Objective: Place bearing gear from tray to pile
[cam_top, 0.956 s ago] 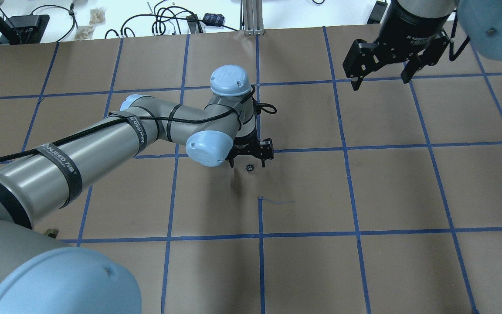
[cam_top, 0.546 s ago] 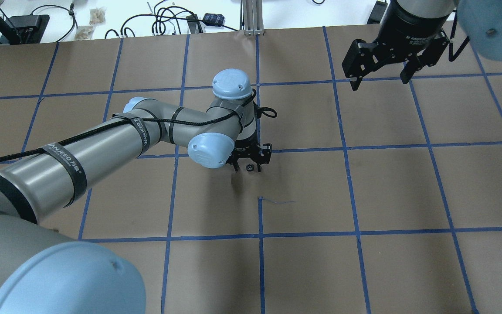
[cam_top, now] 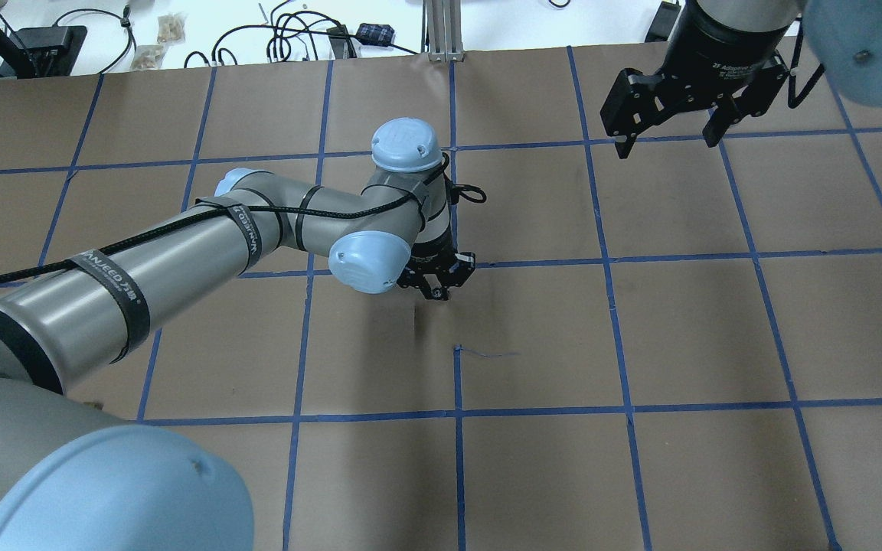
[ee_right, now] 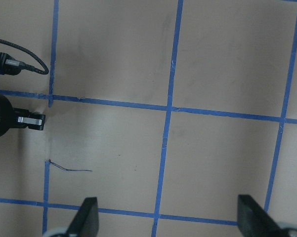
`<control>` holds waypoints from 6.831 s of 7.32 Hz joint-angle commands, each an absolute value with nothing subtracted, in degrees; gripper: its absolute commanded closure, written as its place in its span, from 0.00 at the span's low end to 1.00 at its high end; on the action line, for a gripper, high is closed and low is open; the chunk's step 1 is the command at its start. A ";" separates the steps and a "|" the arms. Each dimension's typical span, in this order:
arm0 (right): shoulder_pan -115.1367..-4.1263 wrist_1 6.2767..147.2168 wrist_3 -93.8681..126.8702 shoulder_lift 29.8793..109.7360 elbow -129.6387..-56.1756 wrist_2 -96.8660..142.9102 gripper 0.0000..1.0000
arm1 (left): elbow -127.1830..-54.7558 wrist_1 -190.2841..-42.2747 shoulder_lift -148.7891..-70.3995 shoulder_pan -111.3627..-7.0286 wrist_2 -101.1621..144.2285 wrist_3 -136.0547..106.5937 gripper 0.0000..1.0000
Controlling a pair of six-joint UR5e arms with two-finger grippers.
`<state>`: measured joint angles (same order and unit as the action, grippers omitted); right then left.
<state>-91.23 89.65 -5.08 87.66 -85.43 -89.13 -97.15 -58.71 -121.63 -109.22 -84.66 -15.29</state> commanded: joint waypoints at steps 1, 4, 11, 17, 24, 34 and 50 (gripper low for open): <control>-91.23 89.65 -5.01 87.71 -85.43 -89.12 0.00 | -97.03 -58.62 -121.38 -108.90 -85.16 -15.29 1.00; -91.23 89.74 -4.92 87.71 -85.43 -89.12 0.00 | -95.45 -59.76 -118.48 -98.58 -88.75 -12.23 1.00; -91.23 89.74 -4.92 87.71 -85.43 -89.12 0.00 | -97.64 -64.69 -114.08 -58.77 -101.07 28.89 1.00; -91.32 89.74 -4.83 87.80 -85.87 -89.03 0.00 | -104.51 -66.18 -114.08 -52.39 -101.33 30.67 1.00; -91.32 89.74 -5.01 87.72 -85.87 -89.03 0.00 | -105.29 -66.62 -114.35 -50.89 -101.95 30.93 0.48; -91.32 89.74 -5.01 87.71 -85.96 -89.03 0.00 | -86.68 -84.45 -104.35 -72.83 -92.47 17.42 0.00; -91.32 89.82 -4.83 87.63 -85.78 -88.59 0.00 | -93.78 -90.79 -86.31 -86.84 -89.47 8.09 0.00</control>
